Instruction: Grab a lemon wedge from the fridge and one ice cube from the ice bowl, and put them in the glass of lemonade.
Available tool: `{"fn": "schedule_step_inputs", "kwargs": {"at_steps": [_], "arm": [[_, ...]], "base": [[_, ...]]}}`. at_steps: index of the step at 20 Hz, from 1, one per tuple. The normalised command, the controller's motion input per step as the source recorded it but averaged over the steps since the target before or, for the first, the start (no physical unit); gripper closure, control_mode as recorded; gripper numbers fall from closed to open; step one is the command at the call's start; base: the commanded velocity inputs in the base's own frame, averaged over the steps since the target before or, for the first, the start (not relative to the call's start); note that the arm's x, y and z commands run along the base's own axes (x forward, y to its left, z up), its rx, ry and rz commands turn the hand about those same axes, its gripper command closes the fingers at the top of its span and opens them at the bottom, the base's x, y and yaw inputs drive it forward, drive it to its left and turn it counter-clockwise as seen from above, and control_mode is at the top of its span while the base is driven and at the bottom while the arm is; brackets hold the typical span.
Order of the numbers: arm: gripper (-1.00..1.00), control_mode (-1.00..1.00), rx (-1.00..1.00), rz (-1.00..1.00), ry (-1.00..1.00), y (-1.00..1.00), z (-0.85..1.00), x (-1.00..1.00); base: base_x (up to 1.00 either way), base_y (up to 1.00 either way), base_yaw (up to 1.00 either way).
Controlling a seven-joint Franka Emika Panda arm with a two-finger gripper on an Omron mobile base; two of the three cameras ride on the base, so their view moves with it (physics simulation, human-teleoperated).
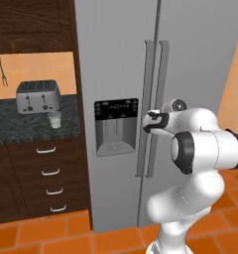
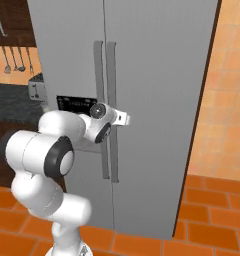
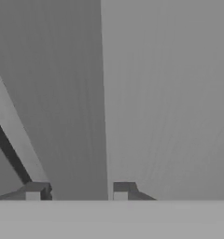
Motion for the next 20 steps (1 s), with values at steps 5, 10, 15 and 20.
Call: {"fn": "schedule_step_inputs", "kwargs": {"at_steps": [5,10,15,20], "arm": [[1.00,-1.00,0.02,-0.10,0.00,-0.84,0.21,-0.55],[1.00,-1.00,0.04,-0.10,0.00,-0.92,0.20,-0.65],[1.00,-1.00,0.05,-0.14,0.01,-1.00,0.12,-0.73],[1.00,-1.00,0.04,-0.17,0.08,-0.99,0.10,-0.57]], "base": [[0.00,0.00,0.00],[0.00,0.00,0.00],[0.00,0.00,0.00],[0.00,0.00,0.00]]}}
